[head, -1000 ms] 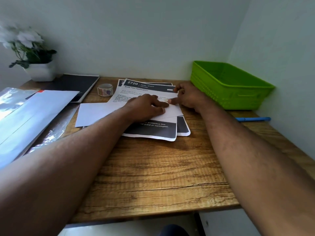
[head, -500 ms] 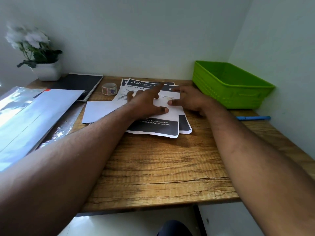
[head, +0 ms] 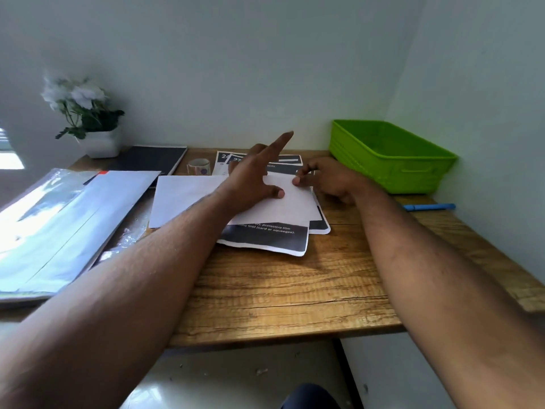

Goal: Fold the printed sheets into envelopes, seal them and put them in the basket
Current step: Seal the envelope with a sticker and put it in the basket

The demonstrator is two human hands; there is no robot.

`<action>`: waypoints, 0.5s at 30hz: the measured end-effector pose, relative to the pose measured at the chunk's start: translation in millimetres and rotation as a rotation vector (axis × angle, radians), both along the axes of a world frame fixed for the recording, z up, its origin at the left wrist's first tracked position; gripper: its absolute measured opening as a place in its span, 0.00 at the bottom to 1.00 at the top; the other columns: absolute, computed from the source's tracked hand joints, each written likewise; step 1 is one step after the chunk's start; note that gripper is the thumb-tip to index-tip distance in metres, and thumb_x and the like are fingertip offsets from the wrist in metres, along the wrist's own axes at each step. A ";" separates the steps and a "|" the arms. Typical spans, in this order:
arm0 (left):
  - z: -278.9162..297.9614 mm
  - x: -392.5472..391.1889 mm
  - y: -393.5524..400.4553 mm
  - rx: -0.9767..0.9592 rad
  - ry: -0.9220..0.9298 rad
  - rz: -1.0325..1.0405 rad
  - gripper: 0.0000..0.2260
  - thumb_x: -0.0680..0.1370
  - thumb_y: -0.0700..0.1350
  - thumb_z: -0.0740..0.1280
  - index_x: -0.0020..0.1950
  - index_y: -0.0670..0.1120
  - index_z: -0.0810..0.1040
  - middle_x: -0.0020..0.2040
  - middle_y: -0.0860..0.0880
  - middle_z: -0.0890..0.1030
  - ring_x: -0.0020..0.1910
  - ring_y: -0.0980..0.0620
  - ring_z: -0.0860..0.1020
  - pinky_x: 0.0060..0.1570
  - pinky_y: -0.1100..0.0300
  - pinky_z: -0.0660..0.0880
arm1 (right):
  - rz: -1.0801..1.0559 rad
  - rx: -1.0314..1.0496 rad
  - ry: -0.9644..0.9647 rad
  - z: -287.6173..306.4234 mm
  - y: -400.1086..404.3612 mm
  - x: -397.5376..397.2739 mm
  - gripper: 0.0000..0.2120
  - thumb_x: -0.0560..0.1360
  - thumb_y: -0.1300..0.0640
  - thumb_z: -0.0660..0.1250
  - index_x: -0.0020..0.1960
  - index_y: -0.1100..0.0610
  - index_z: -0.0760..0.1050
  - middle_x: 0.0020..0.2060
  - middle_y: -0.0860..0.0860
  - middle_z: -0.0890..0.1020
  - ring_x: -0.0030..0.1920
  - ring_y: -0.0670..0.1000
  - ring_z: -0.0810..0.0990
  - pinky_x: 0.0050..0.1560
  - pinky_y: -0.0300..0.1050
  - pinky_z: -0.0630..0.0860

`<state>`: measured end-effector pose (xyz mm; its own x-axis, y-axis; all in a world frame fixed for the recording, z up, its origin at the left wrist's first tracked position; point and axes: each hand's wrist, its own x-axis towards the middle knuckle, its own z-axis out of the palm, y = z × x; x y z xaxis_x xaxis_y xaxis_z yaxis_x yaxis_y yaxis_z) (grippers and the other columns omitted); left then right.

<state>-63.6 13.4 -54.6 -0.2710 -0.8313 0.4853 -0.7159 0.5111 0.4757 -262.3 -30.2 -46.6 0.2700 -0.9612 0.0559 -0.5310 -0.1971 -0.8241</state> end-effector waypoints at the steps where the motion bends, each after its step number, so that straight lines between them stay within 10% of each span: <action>1: 1.1 1.4 -1.2 -0.039 0.027 -0.008 0.48 0.66 0.43 0.79 0.76 0.66 0.54 0.57 0.53 0.72 0.44 0.60 0.73 0.62 0.42 0.71 | 0.024 0.021 -0.065 2.4 1.5 -1.5 0.09 0.70 0.57 0.75 0.46 0.59 0.79 0.48 0.56 0.83 0.45 0.50 0.81 0.52 0.53 0.79; 5: 7.6 1.9 -3.7 -0.115 0.057 0.014 0.38 0.69 0.44 0.77 0.75 0.59 0.64 0.54 0.52 0.74 0.47 0.54 0.74 0.61 0.44 0.72 | 0.050 0.019 -0.271 13.6 7.9 -3.8 0.06 0.70 0.61 0.74 0.39 0.56 0.76 0.37 0.51 0.81 0.34 0.44 0.78 0.35 0.35 0.73; 15: 21.3 13.6 -2.1 -0.042 -0.075 0.249 0.16 0.75 0.56 0.70 0.59 0.50 0.82 0.57 0.49 0.83 0.59 0.46 0.78 0.64 0.48 0.70 | -0.034 -0.002 -0.505 21.4 4.4 -2.2 0.06 0.72 0.64 0.71 0.37 0.59 0.78 0.31 0.51 0.83 0.34 0.50 0.80 0.40 0.44 0.78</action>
